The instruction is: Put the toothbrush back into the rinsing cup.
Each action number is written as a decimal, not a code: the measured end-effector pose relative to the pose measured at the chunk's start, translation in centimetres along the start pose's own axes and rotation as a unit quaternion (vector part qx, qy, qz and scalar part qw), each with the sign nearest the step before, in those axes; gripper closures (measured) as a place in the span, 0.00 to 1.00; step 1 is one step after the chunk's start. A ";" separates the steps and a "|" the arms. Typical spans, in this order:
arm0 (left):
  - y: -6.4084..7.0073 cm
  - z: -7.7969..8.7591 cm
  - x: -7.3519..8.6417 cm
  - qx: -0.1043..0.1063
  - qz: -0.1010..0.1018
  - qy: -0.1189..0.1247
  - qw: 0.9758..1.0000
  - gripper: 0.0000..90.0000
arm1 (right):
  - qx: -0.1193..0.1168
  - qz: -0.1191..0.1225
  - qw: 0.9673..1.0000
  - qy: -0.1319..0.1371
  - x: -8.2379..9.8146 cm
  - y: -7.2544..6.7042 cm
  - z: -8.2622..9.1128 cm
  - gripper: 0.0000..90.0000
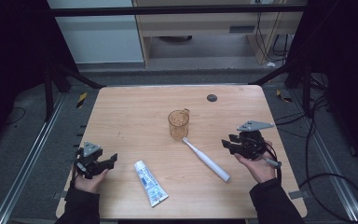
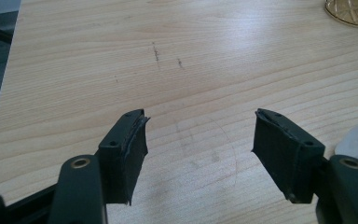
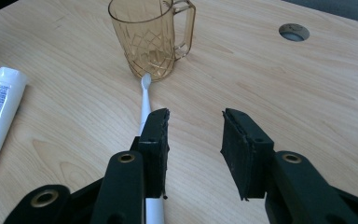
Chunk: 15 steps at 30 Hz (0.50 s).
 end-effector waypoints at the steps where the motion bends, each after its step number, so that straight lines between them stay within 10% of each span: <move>1: 0.0 0.0 0.0 0.000 0.000 0.000 1.000 0.38 | -0.001 0.003 1.000 -0.003 -0.3 -0.2 -0.2 0.68; 15: 0.0 -0.1 0.0 0.000 -0.003 -0.002 1.000 0.38 | -0.007 0.031 0.999 -0.038 -2.7 -2.2 -2.4 0.67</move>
Point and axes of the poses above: each handheld gripper's, and its own axes: z roughly backward along the jaws, x roughly out of its underside, y roughly to its right, the point moved 3 cm from there along -z, roughly forward along the jaws, and after that the axes turned 13 degrees about -z, right-handed, at the moved point
